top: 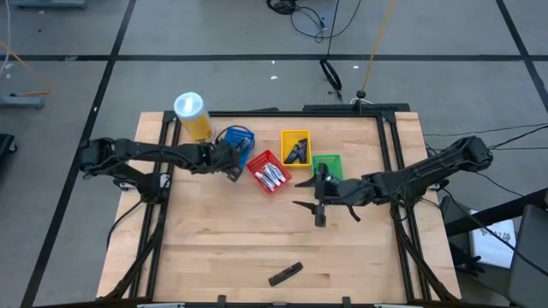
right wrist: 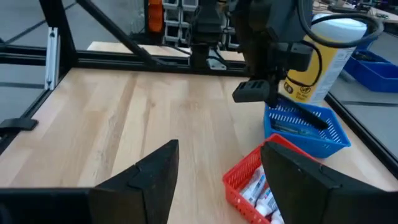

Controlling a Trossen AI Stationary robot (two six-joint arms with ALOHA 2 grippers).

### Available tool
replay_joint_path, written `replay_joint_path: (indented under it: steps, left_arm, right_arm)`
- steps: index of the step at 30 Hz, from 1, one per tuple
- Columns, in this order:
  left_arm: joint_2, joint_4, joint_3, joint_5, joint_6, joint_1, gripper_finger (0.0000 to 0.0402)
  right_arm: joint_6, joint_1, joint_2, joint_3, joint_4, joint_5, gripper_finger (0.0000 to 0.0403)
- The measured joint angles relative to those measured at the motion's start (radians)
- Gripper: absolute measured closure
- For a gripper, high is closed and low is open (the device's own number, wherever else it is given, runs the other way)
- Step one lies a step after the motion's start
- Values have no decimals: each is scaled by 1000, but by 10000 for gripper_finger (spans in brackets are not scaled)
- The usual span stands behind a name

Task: Pick & Place Travel size toiletries
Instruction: Put the black comb into the blue bin

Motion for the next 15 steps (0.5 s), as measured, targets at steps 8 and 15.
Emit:
replay_joint_path:
  steps: [8, 15]
  left_arm:
    - [0, 107, 0, 36, 5, 38, 401]
    - [0, 87, 0, 86, -6, 66, 367]
  right_arm:
    - [-6, 3, 0, -1, 27, 2, 184]
    - [-21, 3, 0, -1, 35, -1, 184]
